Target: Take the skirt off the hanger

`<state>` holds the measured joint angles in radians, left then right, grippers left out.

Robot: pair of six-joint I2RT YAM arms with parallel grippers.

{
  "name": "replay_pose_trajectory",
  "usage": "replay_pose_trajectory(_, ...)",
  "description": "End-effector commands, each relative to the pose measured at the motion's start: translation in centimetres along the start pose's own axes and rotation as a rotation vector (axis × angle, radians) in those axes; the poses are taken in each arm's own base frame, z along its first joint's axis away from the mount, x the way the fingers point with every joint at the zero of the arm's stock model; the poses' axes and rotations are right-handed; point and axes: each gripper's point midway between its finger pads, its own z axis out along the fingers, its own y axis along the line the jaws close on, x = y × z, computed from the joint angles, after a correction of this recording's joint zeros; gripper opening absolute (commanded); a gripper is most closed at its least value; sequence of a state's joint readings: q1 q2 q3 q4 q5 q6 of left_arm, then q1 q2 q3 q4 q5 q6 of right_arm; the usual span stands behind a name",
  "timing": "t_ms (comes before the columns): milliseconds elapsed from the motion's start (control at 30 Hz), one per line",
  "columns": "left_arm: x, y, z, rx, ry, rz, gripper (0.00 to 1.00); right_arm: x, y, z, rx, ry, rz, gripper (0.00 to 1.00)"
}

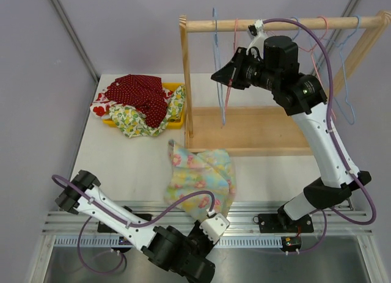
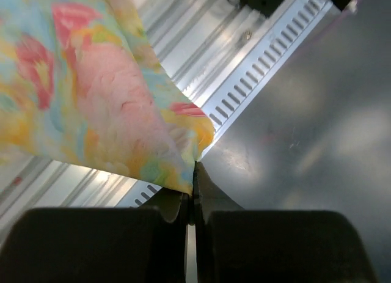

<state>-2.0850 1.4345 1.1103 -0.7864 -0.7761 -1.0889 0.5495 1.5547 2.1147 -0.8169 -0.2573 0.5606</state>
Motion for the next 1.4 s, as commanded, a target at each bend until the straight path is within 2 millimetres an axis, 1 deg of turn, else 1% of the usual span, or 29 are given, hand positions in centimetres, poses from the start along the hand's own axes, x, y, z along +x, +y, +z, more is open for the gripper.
replay_pose_trajectory(0,-6.9,1.4,-4.4,-0.033,-0.173,-0.015,0.0,-0.9,1.9,-1.5,-0.093,-0.065,0.02,0.0)
replay_pose_trajectory(133,-12.1,5.3,-6.9,-0.067,-0.274,-0.028,0.0,0.4,1.5,-2.5,-0.1,-0.064,0.045,0.0)
replay_pose_trajectory(267,-17.7,11.9,-8.7,-0.158,-0.373,-0.1,0.0,1.4,0.6,-2.8,-0.077,-0.054,0.055,0.01)
replay_pose_trajectory(333,-20.9,15.0,-11.0,-0.173,-0.444,-0.102,0.0,1.4,0.5,-3.1,-0.067,-0.056,0.049,0.07)
replay_pose_trajectory(367,-22.3,17.7,-11.3,-0.237,-0.454,-0.053,0.0,1.5,0.5,-3.2,-0.065,-0.054,0.042,0.32)
replay_pose_trajectory(400,-24.4,19.2,-13.0,-0.228,-0.531,-0.104,0.0,1.4,0.5,-3.4,-0.064,-0.059,0.037,0.54)
replay_pose_trajectory(433,-25.7,19.8,-13.8,-0.204,-0.558,-0.098,0.0,1.3,0.6,-3.6,-0.064,-0.064,0.03,0.68)
replay_pose_trajectory(467,-27.1,23.6,-14.8,-0.315,-0.594,-0.086,0.0,1.3,0.4,-3.7,-0.058,-0.064,0.024,0.84)
replay_pose_trajectory(533,-30.4,25.5,-17.4,-0.321,-0.674,-0.105,0.0,1.3,0.4,-4.0,-0.053,-0.069,0.013,0.98)
replay_pose_trajectory(567,-31.4,28.8,-18.6,-0.436,-0.688,-0.112,0.0,1.3,0.3,-4.2,-0.046,-0.067,0.002,0.99)
replay_pose_trajectory(600,-32.3,29.8,-19.3,-0.458,-0.698,-0.113,0.0,1.2,0.4,-4.7,-0.049,-0.074,-0.004,0.99)
replay_pose_trajectory(633,-34.5,29.8,-19.3,-0.437,-0.708,-0.096,0.0,1.3,0.3,-4.8,-0.043,-0.077,-0.008,0.99)
replay_pose_trajectory(667,-35.3,32.0,-20.2,-0.512,-0.712,-0.094,0.0,1.5,0.1,-5.0,-0.035,-0.077,-0.016,1.0)
replay_pose_trajectory(700,-36.3,33.0,-20.0,-0.539,-0.707,-0.095,0.0,1.5,0.1,-5.3,-0.035,-0.082,-0.022,0.99)
replay_pose_trajectory(733,-37.3,34.0,-18.1,-0.541,-0.67,-0.092,0.0,1.3,0.3,-6.2,-0.037,-0.101,-0.028,0.99)
replay_pose_trajectory(767,-39.0,36.4,-20.6,-0.613,-0.719,-0.099,0.0,1.6,0.0,-6.5,-0.03,-0.103,-0.035,0.99)
replay_pose_trajectory(800,-39.7,37.6,-20.8,-0.625,-0.724,-0.114,0.0,1.4,0.4,-7.7,-0.035,-0.126,-0.043,1.0)
replay_pose_trajectory(833,-40.6,40.7,-19.4,-0.647,-0.693,-0.124,0.0,1.4,0.1,-8.1,-0.018,-0.137,-0.043,0.99)
replay_pose_trajectory(867,-42.5,41.0,-21.6,-0.644,-0.77,-0.158,0.0,1.6,-0.2,-8.4,-0.009,-0.141,-0.047,0.99)
replay_pose_trajectory(900,-43.5,41.8,-22.2,-0.647,-0.794,-0.164,0.0,1.5,0.0,-9.6,-0.011,-0.163,-0.05,1.0)
replay_pose_trajectory(933,-44.1,43.5,-21.6,-0.65,-0.786,-0.174,0.0,1.6,0.0,-9.9,-0.009,-0.168,-0.054,1.0)
replay_pose_trajectory(1000,-45.5,46.3,-18.5,-0.623,-0.766,-0.194,0.0,1.8,-0.1,-11.2,0.0,-0.182,-0.06,0.99)
replay_pose_trajectory(1067,-44.9,50.2,-13.7,-0.588,-0.712,-0.255,0.0,2.1,-0.2,-11.9,0.005,-0.184,-0.064,0.99)
replay_pose_trajectory(1167,-42.7,53.9,-7.3,-0.524,-0.63,-0.335,0.0,2.2,-0.2,-13.7,0.017,-0.213,-0.072,1.0)
replay_pose_trajectory(1200,-39.9,54.8,-3.5,-0.497,-0.541,-0.373,0.0,2.3,-0.4,-14.0,0.027,-0.213,-0.075,1.0)
replay_pose_trajectory(1233,-38.6,55.0,-1.5,-0.475,-0.509,-0.405,0.0,2.3,-0.4,-14.3,0.03,-0.217,-0.078,0.99)
replay_pose_trajectory(1267,-38.5,55.2,-0.6,-0.457,-0.535,-0.406,0.0,2.1,-0.4,-14.8,0.037,-0.232,-0.081,1.0)
replay_pose_trajectory(1300,-33.3,55.6,3.8,-0.438,-0.423,-0.469,0.0,2.2,-0.4,-15.2,0.039,-0.234,-0.083,0.99)
replay_pose_trajectory(1367,-30.6,56.0,6.4,-0.43,-0.417,-0.526,0.0,2.0,-0.4,-15.8,0.042,-0.248,-0.088,0.99)
